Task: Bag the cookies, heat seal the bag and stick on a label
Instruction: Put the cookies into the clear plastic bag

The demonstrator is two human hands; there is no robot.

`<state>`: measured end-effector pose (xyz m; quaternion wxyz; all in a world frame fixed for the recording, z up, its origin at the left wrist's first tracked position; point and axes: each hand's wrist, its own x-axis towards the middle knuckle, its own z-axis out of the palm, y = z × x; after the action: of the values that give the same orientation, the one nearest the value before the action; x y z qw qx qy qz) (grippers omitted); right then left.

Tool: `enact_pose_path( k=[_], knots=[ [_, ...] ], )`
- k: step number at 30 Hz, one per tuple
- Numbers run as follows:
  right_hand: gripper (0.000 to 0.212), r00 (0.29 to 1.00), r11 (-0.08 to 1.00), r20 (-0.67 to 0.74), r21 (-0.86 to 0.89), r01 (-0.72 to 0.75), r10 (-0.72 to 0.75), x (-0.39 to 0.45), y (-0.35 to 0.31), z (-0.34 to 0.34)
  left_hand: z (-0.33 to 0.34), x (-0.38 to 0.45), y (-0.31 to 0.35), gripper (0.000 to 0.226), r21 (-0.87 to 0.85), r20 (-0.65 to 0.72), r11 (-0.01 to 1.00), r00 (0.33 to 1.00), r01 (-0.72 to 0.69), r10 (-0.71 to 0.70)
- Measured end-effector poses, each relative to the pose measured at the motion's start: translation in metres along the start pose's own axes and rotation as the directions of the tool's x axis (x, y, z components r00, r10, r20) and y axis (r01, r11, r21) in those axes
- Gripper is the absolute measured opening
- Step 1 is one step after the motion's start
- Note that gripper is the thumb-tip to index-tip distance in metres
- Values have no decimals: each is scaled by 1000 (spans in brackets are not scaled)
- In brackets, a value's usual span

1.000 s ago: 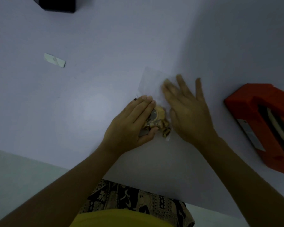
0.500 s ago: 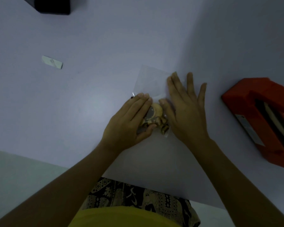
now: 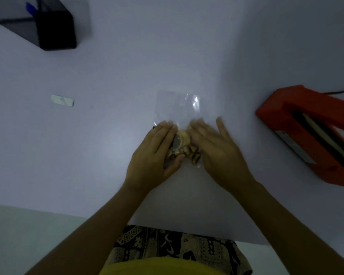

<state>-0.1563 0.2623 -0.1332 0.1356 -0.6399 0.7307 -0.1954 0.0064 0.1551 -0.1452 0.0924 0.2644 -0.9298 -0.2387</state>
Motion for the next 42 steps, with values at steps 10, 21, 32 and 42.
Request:
enact_pose_path(
  k=[10,21,32,42],
  knots=[
    [40,999,999,-32,-18,34,-34,1,9,9,-23,21,0,31,10,2,999,999,-33,33],
    [36,996,1000,-87,-18,17,-18,-2,11,15,-48,106,-54,33,25,97,993,989,-116,113],
    [35,989,998,-140,-2,-55,54,2,0,15,-63,72,1,45,-160,144,721,738,675,-659],
    [36,964,978,-169,-4,-210,206,5,-28,10,-61,70,1,35,-449,441,474,650,757,-619]
  ],
)
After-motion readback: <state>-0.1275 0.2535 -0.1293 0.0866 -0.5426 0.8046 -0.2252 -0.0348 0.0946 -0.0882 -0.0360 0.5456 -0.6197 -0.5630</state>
